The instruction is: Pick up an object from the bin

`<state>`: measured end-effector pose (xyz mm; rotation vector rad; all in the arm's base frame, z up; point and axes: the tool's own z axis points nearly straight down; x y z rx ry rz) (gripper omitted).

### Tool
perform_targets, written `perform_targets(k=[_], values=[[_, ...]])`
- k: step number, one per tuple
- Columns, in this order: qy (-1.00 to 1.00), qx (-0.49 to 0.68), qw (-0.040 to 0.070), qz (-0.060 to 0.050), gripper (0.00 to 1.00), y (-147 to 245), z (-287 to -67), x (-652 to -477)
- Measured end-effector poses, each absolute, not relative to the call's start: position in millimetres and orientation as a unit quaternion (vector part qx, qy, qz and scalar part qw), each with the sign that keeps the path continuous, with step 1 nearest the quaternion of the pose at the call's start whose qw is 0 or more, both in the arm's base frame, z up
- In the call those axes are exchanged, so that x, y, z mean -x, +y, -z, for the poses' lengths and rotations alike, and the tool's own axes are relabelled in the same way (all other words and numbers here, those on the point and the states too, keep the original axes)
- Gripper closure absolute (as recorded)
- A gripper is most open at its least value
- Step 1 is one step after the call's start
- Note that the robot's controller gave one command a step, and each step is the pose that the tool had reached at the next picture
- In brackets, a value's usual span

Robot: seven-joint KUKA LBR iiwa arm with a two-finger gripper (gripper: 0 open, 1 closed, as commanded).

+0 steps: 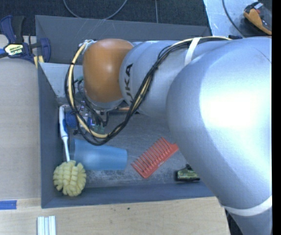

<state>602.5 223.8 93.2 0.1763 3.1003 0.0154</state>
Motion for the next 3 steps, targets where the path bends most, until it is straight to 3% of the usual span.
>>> perform_targets(k=[1,2,3], values=[[0.999,0.028,0.023,-0.004,1.00,222,-77,-616.9],[0.998,-0.066,0.022,-0.006,1.00,225,-84,-611.4],[0.999,0.029,0.027,-0.005,1.00,219,-80,-621.5]])
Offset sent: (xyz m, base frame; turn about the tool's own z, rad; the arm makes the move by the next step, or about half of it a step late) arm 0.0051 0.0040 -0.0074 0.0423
